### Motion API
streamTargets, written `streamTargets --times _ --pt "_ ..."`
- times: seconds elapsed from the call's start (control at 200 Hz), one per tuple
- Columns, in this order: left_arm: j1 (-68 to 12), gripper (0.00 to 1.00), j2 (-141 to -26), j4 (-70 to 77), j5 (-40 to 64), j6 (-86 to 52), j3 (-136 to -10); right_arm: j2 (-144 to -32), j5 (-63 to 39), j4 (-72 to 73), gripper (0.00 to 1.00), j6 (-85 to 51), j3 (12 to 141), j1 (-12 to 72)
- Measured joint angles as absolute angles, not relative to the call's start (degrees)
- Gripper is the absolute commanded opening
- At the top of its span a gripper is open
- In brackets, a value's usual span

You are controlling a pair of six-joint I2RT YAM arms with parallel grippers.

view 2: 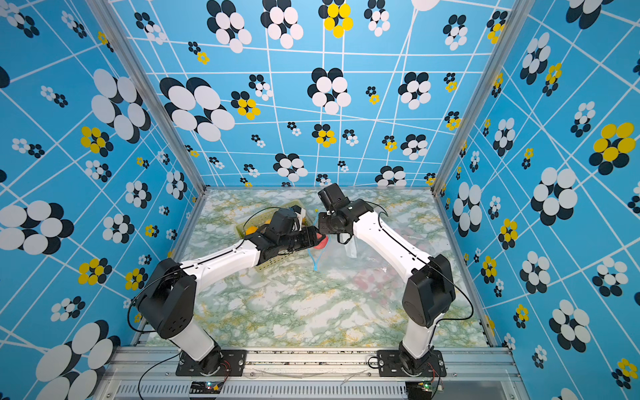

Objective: Place the peach in a zip-top bag and seal the zipper
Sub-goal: Place the peach in the zipper food storage bag, then open the zipper of the food storage bag at the center of the board.

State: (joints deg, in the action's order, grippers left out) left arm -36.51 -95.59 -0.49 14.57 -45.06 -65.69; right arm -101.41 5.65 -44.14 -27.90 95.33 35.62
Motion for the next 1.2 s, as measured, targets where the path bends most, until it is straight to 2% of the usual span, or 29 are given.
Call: streamTargets --times 0.205,0.37,0.495,0.655,0.84,0.985,1.2 --pt "-36.8 0.80 -95.5 -0.5 15.0 -44.8 -67.3 -101.4 6.6 -44.6 0.00 -28.0 95.4 35.6" --pt "-36.8 0.73 -93.6 -2.7 13.9 -43.9 -67.2 -101.4 7.0 -44.8 0.00 -28.1 95.8 35.6" --pt "-36.9 0.65 -88.8 -5.7 8.6 -43.2 -66.8 -101.4 7.0 -44.8 0.00 -28.1 96.2 35.6" --pt "-36.9 0.67 -84.8 -9.4 1.4 -42.8 -66.5 -101.4 7.1 -44.8 0.00 -28.2 96.4 35.6" --pt "-37.0 0.69 -89.6 -10.9 1.4 -42.7 -66.7 -101.4 7.1 -44.8 0.00 -28.4 96.4 35.6" --pt "-37.3 0.56 -94.5 -11.9 2.8 -42.5 -67.5 -101.3 7.1 -44.9 0.00 -28.7 96.4 35.6" --pt "-37.5 0.22 -96.9 -11.6 5.0 -42.9 -68.9 -99.7 7.2 -46.0 0.00 -29.0 95.7 35.6"
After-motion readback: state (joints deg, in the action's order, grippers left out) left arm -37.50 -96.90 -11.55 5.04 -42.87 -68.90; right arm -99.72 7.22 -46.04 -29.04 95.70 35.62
